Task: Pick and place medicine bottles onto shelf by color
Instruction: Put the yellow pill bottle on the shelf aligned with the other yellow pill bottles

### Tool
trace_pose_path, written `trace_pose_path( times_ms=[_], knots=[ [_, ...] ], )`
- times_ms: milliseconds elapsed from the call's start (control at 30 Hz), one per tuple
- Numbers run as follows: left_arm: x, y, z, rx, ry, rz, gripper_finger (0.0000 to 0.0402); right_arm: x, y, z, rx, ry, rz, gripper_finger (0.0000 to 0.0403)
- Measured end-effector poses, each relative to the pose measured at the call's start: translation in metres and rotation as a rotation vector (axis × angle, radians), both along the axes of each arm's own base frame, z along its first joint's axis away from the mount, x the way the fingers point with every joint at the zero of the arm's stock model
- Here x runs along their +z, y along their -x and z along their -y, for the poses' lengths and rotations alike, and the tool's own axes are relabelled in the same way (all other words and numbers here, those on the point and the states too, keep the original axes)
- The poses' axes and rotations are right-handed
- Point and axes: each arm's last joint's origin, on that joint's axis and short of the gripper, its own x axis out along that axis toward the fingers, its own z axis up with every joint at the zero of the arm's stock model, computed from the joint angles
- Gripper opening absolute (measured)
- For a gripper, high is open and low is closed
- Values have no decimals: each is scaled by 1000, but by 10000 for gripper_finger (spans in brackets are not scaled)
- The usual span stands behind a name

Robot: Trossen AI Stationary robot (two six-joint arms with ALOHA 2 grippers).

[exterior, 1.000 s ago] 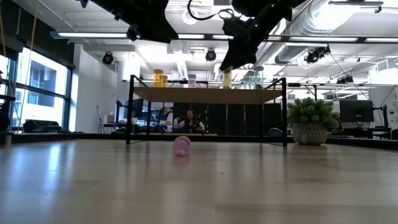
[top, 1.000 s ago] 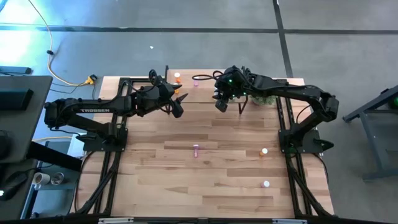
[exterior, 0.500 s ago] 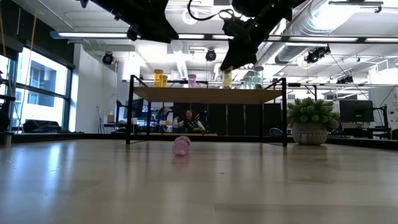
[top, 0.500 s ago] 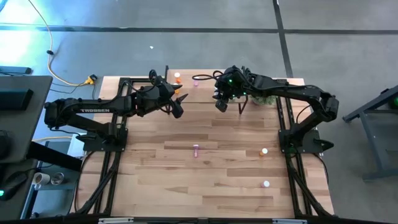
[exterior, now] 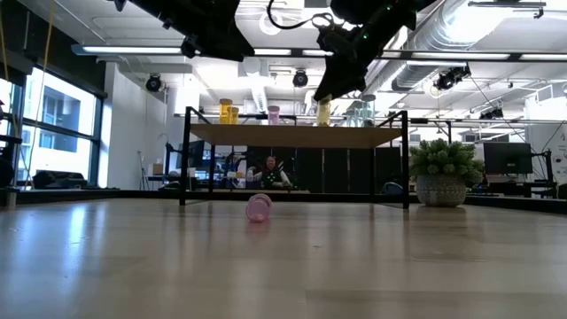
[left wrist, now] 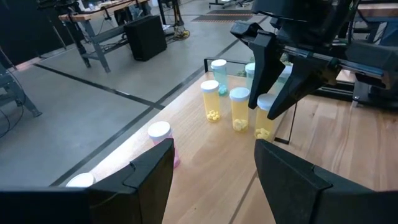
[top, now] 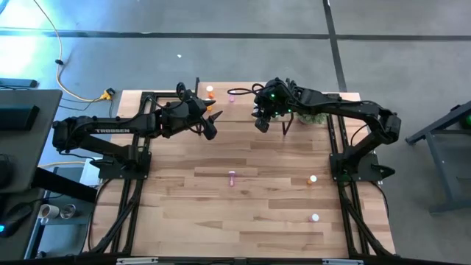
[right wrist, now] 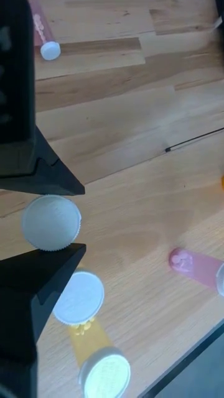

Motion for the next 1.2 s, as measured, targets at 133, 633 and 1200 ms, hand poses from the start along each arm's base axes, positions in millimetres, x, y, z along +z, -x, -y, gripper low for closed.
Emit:
trace_pose_path(
  times_ms=[133,633,1200],
  knots=[
    [0,0,0,-1,0,0,211,0,0,0,0,0,0,119],
    [0,0,0,-1,0,0,211,-1,0,2,-39,34,-19,173],
    [0,0,0,-1,0,0,211,1,-1,1,3,50,1,165]
  ],
)
